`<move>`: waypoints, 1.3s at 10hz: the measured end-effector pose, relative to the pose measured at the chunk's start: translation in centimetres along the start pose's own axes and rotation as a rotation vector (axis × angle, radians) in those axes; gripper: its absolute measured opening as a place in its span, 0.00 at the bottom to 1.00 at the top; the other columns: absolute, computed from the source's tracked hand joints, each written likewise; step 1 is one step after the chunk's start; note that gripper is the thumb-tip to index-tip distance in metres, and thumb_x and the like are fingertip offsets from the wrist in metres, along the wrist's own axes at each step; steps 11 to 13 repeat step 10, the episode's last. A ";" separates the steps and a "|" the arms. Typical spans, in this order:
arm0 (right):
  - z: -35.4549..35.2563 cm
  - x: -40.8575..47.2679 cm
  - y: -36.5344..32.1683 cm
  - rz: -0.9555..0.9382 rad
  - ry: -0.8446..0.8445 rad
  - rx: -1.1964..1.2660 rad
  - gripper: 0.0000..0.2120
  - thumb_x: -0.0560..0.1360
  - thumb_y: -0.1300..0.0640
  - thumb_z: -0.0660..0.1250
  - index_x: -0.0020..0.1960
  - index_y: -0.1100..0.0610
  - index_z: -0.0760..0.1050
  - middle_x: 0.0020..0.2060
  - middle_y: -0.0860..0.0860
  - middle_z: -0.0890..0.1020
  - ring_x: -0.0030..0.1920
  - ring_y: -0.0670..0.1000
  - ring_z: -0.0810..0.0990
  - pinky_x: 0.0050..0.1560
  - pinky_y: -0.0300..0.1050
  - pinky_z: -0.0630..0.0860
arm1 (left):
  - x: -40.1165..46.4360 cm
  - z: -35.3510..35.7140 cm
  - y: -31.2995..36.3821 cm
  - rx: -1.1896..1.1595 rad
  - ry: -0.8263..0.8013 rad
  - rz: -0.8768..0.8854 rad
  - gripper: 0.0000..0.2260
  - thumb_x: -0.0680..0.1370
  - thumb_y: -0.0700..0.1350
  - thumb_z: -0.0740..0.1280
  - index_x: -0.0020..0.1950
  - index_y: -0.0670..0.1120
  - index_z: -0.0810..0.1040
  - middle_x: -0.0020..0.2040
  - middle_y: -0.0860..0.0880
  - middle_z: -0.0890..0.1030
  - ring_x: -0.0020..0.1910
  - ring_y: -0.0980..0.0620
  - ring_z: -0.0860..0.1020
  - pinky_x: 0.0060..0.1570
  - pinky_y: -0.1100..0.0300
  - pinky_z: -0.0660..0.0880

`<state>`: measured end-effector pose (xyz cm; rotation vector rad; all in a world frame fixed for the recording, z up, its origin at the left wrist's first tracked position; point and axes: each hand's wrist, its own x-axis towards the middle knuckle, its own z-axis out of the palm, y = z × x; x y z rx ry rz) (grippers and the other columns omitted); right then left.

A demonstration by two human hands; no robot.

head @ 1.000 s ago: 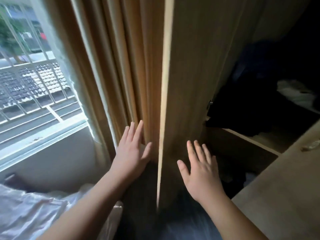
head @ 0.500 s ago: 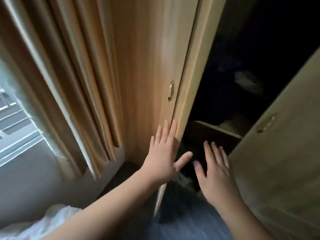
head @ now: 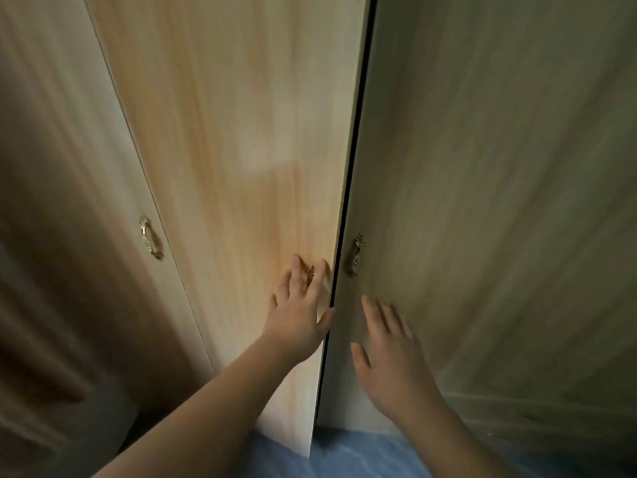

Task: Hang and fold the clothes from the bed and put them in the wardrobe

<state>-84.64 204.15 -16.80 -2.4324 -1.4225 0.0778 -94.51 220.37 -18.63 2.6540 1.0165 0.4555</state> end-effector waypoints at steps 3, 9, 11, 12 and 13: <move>0.7 7.2 2.5 -0.016 -0.040 -0.034 0.36 0.77 0.38 0.46 0.82 0.47 0.43 0.81 0.51 0.54 0.81 0.57 0.51 0.77 0.61 0.55 | 6.8 1.7 1.6 0.002 0.030 -0.115 0.36 0.80 0.59 0.59 0.78 0.65 0.35 0.82 0.49 0.37 0.80 0.40 0.47 0.70 0.35 0.63; -0.4 8.2 2.6 -0.034 -0.008 0.051 0.35 0.82 0.42 0.55 0.82 0.46 0.40 0.82 0.49 0.48 0.81 0.55 0.45 0.79 0.59 0.51 | 9.7 0.1 0.7 0.009 -0.088 -0.138 0.37 0.78 0.49 0.61 0.80 0.63 0.42 0.82 0.51 0.39 0.81 0.43 0.45 0.74 0.36 0.57; -0.8 6.7 2.3 -0.072 -0.014 0.037 0.36 0.82 0.42 0.55 0.81 0.45 0.38 0.82 0.50 0.48 0.81 0.55 0.46 0.79 0.60 0.52 | 7.0 -0.7 0.8 0.046 -0.072 -0.114 0.36 0.79 0.49 0.60 0.80 0.61 0.41 0.82 0.50 0.42 0.81 0.43 0.43 0.77 0.41 0.54; -0.8 6.7 2.3 -0.072 -0.014 0.037 0.36 0.82 0.42 0.55 0.81 0.45 0.38 0.82 0.50 0.48 0.81 0.55 0.46 0.79 0.60 0.52 | 7.0 -0.7 0.8 0.046 -0.072 -0.114 0.36 0.79 0.49 0.60 0.80 0.61 0.41 0.82 0.50 0.42 0.81 0.43 0.43 0.77 0.41 0.54; -0.8 6.7 2.3 -0.072 -0.014 0.037 0.36 0.82 0.42 0.55 0.81 0.45 0.38 0.82 0.50 0.48 0.81 0.55 0.46 0.79 0.60 0.52 | 7.0 -0.7 0.8 0.046 -0.072 -0.114 0.36 0.79 0.49 0.60 0.80 0.61 0.41 0.82 0.50 0.42 0.81 0.43 0.43 0.77 0.41 0.54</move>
